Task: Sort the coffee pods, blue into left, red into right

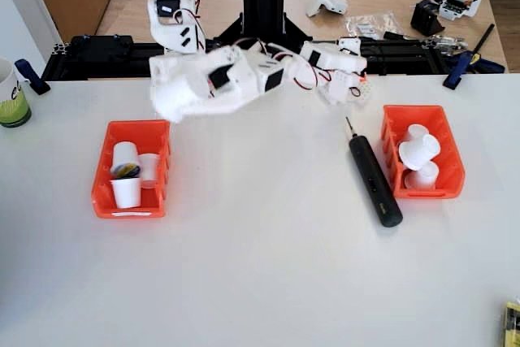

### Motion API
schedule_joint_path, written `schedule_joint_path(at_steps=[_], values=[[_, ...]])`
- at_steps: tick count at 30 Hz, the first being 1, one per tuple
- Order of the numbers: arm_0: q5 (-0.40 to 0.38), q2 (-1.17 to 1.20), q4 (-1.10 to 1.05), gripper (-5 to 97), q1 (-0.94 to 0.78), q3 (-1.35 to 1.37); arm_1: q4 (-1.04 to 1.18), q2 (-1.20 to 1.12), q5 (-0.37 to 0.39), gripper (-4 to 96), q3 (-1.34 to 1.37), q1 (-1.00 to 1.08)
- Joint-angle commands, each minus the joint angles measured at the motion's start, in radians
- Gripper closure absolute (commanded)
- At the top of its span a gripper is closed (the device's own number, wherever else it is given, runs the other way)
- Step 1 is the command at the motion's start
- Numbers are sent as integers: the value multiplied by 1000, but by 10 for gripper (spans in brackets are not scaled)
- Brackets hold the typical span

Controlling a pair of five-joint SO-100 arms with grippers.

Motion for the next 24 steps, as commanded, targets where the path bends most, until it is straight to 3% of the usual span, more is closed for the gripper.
schedule_joint_path(at_steps=[1, 6, 8, 10, 17, 19, 22, 24], values=[[5, 5, -29, 668, -48, 2, 57, 193, -437, 792, -48, -91], [-6, -5, -80, 669, -103, 12, 242, 356, -842, 811, -46, -307], [-18, -8, -98, 669, -118, 18, 295, 383, -933, 809, -46, -364], [-23, -15, -118, 669, -132, 26, 327, 390, -971, 809, -46, -390], [-28, -52, -170, 670, -164, 32, 383, 399, -1002, 807, -46, -440], [-28, -54, -170, 670, -166, 32, 385, 400, -979, 807, -46, -436], [-20, -48, -161, 670, -166, 32, 397, 397, -870, 809, -44, -353], [-15, -38, -143, 670, -166, 32, 399, 388, -755, 807, -31, -276]])
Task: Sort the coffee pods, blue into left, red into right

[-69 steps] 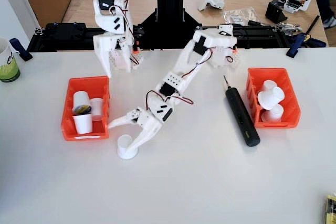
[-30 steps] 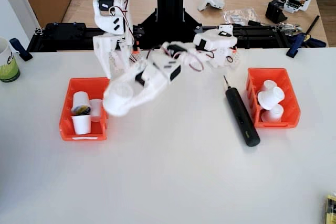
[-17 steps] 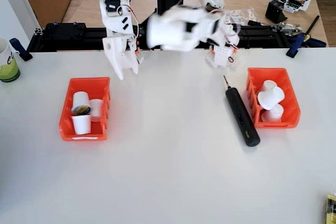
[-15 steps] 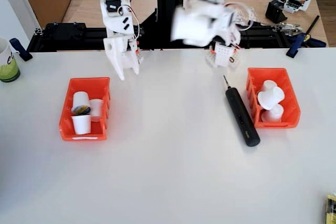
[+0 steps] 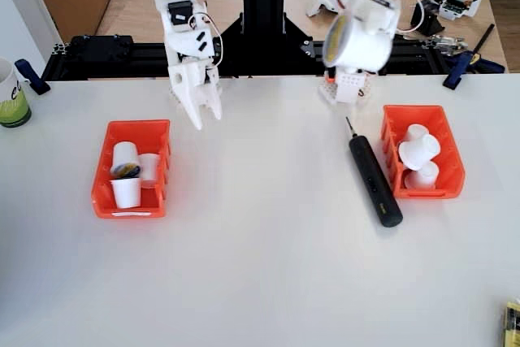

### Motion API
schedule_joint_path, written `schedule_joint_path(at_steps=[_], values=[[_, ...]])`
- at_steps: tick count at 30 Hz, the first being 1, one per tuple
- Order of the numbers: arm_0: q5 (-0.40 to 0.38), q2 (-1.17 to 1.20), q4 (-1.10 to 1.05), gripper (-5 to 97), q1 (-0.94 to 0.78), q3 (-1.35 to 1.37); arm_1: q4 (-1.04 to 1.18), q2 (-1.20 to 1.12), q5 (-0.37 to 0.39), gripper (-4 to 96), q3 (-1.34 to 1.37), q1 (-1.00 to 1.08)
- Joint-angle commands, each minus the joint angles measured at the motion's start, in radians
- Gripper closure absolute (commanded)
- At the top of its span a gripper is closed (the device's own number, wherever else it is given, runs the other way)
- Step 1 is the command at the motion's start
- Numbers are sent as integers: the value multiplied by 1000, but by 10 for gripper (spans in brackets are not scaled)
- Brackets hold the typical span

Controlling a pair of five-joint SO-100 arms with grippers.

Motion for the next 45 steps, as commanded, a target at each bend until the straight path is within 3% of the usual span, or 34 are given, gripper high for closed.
schedule_joint_path(at_steps=[1, 9, 11, 13, 19, 27, 30, 33, 39, 43, 45], values=[[14, 17, 18, 670, -6, -3, -17, 57, 181, 807, 15, 133], [87, 87, 132, 670, -6, -15, -212, 29, 928, 807, 480, 506], [118, 123, 178, 670, -6, -18, -244, -52, 1049, 806, 482, 552], [141, 175, 261, 670, -9, -21, -304, -118, 1124, 802, 482, 577], [190, 360, 462, 670, -17, -21, -480, -252, 1233, 811, 472, 611], [241, 448, 552, 670, -25, -21, -632, -471, 1378, 785, 471, 632], [258, 451, 554, 670, -25, -21, -623, -497, 1350, 649, 454, 637], [268, 451, 551, 671, -25, -21, -468, -497, 1264, 540, 322, 635], [279, 449, 538, 672, -28, -18, -239, -497, 1177, 530, 74, 623], [295, 436, 503, 673, -48, -15, -137, -495, 1206, 574, -31, 574], [295, 411, 460, 674, -48, -11, -61, -459, 1298, 607, -34, 512]])
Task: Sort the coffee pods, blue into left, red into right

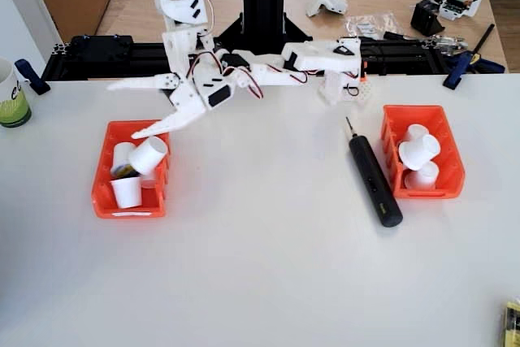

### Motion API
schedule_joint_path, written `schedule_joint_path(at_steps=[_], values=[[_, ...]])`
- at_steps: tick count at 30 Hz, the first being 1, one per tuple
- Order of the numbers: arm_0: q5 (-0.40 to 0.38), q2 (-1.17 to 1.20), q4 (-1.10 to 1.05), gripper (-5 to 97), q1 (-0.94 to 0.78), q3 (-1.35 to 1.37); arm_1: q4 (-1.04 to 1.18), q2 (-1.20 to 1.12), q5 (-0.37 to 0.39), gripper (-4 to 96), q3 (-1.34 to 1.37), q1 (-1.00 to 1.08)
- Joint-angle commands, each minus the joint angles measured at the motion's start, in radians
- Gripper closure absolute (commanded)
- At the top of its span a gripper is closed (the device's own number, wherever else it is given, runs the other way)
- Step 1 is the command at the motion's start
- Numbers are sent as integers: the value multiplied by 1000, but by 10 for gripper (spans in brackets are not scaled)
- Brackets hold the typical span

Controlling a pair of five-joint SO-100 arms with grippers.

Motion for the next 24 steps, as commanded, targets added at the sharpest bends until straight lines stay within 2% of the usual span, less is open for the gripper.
schedule_joint_path(at_steps=[1, 2, 3, 5, 8, 9, 10, 11, 13, 16, 17, 19, 22, 23, 24], values=[[5, -46, -72, 674, -8, -8, 149, 86, 160, 621, -67, -107], [5, -57, -100, 675, -6, 2, 242, 109, 267, 641, -67, -155], [-5, -60, -133, 675, -6, 25, 350, 132, 405, 665, -69, -202], [-78, -41, -175, 677, 3, 84, 658, 189, 790, 731, -74, -314], [-333, 81, -201, 697, 153, 133, 962, 393, 1170, 750, -72, -506], [-428, 117, -209, 710, 222, 133, 1045, 477, 1308, 789, -69, -569], [-489, 143, -222, 719, 275, 130, 1114, 552, 1408, 829, -66, -638], [-503, 149, -242, 720, 295, 124, 1149, 609, 1474, 832, -46, -689], [-508, 150, -270, 726, 299, 98, 1146, 729, 1430, 827, 46, -701], [-529, 150, -270, 749, 291, 38, 1147, 884, 1312, 834, 160, -647], [-557, 158, -279, 761, 285, 35, 1147, 983, 1333, 849, 276, -643], [-581, 195, -405, 778, 261, 94, 1143, 1213, 1491, 878, 548, -676], [-626, 209, -495, 824, 265, 114, 1140, 1463, 1789, 899, 821, -818], [-626, 213, -483, 828, 265, 124, 1140, 1545, 1898, 913, 931, -862], [-627, 242, -468, 837, 258, 161, 1131, 1629, 2045, 926, 1074, -902]])
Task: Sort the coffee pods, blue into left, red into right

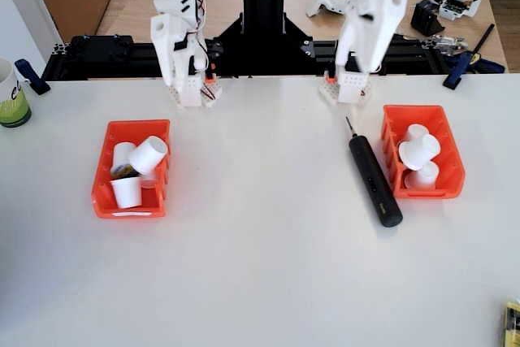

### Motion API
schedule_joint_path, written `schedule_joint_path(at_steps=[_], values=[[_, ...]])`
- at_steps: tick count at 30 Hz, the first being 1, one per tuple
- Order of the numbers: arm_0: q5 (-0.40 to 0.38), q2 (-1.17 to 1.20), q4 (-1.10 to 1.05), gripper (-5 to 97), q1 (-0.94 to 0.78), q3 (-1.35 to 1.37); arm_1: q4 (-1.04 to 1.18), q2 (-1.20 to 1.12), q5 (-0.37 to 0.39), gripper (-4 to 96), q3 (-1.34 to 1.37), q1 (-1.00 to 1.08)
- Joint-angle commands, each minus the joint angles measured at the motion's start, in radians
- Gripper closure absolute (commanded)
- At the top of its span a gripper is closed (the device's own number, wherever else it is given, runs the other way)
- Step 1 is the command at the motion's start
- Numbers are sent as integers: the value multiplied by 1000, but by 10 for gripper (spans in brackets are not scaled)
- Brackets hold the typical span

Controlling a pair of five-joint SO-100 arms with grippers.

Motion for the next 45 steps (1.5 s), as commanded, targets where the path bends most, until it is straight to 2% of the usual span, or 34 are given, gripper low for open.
schedule_joint_path(at_steps=[1, 2, 3, 5, 6, 9, 11, 13, 14, 18, 21, 24, 25, 26, 28, 30, 33, 45], values=[[-48, 97, -25, 848, -14, 127, -69, 367, 417, 920, 545, -110], [-75, 150, -37, 862, -26, 232, -238, 511, 379, 909, 831, -95], [-71, 152, -37, 858, -61, 285, -505, 701, 310, 926, 1180, -64], [-78, 152, -115, 852, -78, 383, -1040, 1005, 284, 939, 1767, -49], [-77, 152, -190, 852, -84, 431, -1183, 1040, 276, 939, 1925, -49], [-83, 152, -558, 857, -80, 641, -1623, 1078, 321, 940, 2306, -64], [-100, 153, -854, 889, -77, 851, -1753, 1069, 344, 940, 2434, -67], [-152, 153, -721, 884, -81, 864, -1839, 1097, 357, 940, 2554, -54], [-149, 153, -661, 882, -94, 864, -1738, 1104, 364, 931, 2559, -46], [-156, 153, -446, 876, -89, 864, -1353, 1135, 311, 914, 2559, -72], [-201, 153, -196, 881, -41, 864, -1075, 1135, 440, 939, 2559, -155], [-279, 147, -25, 874, -25, 864, -881, 1127, 462, 939, 2559, -156], [-339, 110, -34, 810, -20, 865, -831, 1127, 474, 939, 2559, -156], [-354, 71, -52, 797, -31, 865, -790, 1127, 491, 939, 2559, -153], [-354, 41, -66, 796, -60, 865, -761, 1123, 488, 921, 2559, -132], [-354, 49, -63, 798, -61, 865, -773, 1095, 437, 916, 2559, -87], [-354, 75, -49, 798, -60, 865, -767, 1095, 426, 924, 2559, -84], [-345, 98, -35, 796, -55, 865, -759, 1115, 462, 930, 2559, -84]])
